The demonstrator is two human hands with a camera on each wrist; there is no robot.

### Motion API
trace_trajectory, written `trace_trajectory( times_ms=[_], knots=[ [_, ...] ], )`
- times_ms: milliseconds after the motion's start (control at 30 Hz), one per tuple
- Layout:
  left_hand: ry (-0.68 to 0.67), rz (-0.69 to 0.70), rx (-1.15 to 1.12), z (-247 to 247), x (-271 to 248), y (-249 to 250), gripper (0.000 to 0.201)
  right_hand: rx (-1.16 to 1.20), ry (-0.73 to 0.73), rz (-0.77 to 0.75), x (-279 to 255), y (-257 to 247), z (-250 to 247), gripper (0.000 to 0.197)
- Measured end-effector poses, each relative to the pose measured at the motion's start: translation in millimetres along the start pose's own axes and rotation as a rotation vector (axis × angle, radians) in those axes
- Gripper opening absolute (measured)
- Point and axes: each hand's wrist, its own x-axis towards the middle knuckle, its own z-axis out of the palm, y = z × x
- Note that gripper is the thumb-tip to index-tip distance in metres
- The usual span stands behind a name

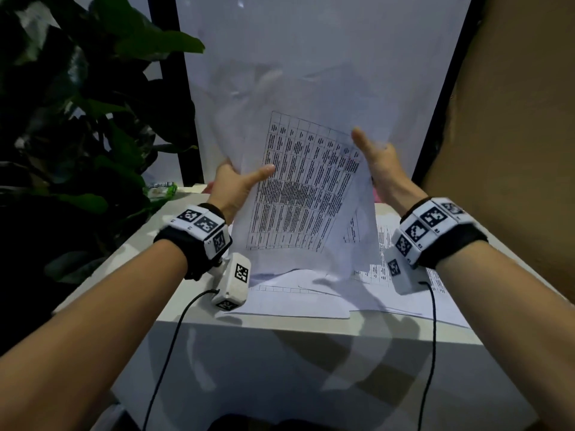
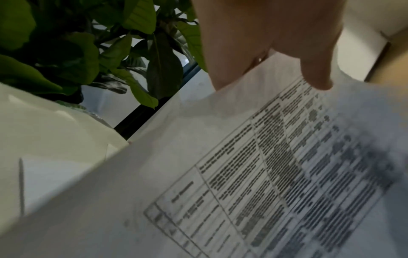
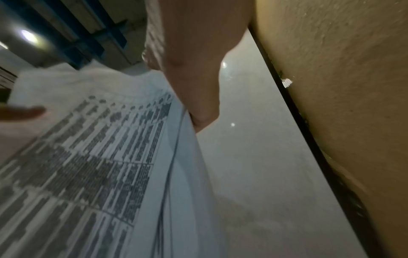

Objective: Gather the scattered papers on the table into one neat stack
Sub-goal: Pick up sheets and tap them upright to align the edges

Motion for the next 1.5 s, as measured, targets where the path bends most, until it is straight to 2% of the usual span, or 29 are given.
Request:
trace_trajectory(
  times_ms=[100,200,233,267,300,333,367,467,567,667,733,767,833,867,933,1000,1066,1100,1166,1200,1300,1400,1500],
  knots=[
    [0.034,0.008,0.007,6.0,3.4,3.5,0.059,0.023,0.015,-0.083,16.0,-15.2,4.5,0.082],
    [0.036,-0.013,-0.02,4.7,4.6,5.0,0.107,-0.007,-0.058,-0.013,13.4,-4.7,-1.8,0.077],
    [0.033,-0.002,-0.026,2.1,6.2,1.3,0.109,-0.068,-0.112,0.075,9.2,3.7,-6.6,0.075],
    [0.036,-0.003,-0.006,0.8,8.2,-5.9,0.105,-0.142,-0.167,0.165,3.8,14.2,-10.3,0.064],
    [0.026,-0.02,0.016,0.7,8.4,-11.8,0.107,-0.198,-0.228,0.23,-2.2,24.5,-13.7,0.042],
    [0.004,-0.047,0.04,3.9,3.2,-11.4,0.114,-0.245,-0.231,0.269,-8.0,32.1,-13.1,0.032],
    [-0.007,-0.063,0.052,7.9,0.8,-9.9,0.118,-0.257,-0.189,0.272,-12.1,36.1,-11.5,0.031],
    [0.062,-0.04,0.018,15.6,4.3,1.0,0.102,-0.182,-0.014,0.18,-6.5,33.7,-9.1,0.022],
    [0.098,0.045,-0.065,14.0,16.0,13.9,0.113,-0.084,-0.021,0.107,1.6,22.1,-7.6,0.04],
    [0.098,0.077,-0.12,12.7,15.5,16.2,0.105,-0.025,-0.012,0.112,6.6,24.4,-10.5,0.032],
    [0.067,0.086,-0.138,15.7,9.2,17.6,0.118,-0.04,0.022,0.134,6.5,25.3,-11.5,0.031],
    [0.034,0.091,-0.129,17.7,5.1,19.6,0.118,-0.036,0.026,0.136,3.6,22.5,-10.1,0.033],
    [0.0,0.086,-0.115,18.4,4.4,20.3,0.099,-0.019,0.074,0.116,-0.8,16.3,-6.5,0.031],
    [0.005,0.084,-0.108,20.5,2.3,22.8,0.09,-0.023,0.103,0.113,-3.0,10.9,-4.3,0.037],
    [0.038,0.083,-0.08,22.6,4.4,24.9,0.086,-0.01,0.127,0.066,-0.6,1.7,-0.4,0.025],
    [0.048,0.087,-0.05,23.8,9.9,28.9,0.073,0.008,0.197,0.08,5.8,-9.7,3.1,0.044],
    [0.07,0.097,-0.08,24.0,14.9,37.7,0.056,0.031,0.284,0.093,11.5,-23.0,8.1,0.038],
    [0.091,0.102,-0.107,25.6,15.9,43.9,0.062,0.053,0.304,0.097,13.8,-28.5,10.4,0.03],
    [0.168,0.119,-0.111,28.4,21.4,53.3,0.079,0.074,0.327,0.122,18.0,-36.9,14.2,0.047],
    [0.195,0.13,-0.104,29.7,22.9,58.4,0.075,0.063,0.341,0.127,18.3,-40.5,16.3,0.053],
    [0.233,0.086,-0.088,30.0,31.1,65.0,0.061,0.082,0.361,0.137,24.6,-40.2,18.8,0.048],
    [0.307,0.065,-0.064,30.1,36.5,62.0,0.046,0.107,0.398,0.148,27.7,-39.0,18.7,0.033],
    [0.329,0.043,-0.076,30.9,39.6,60.8,0.039,0.111,0.401,0.162,29.0,-40.2,17.9,0.036]
  ],
)
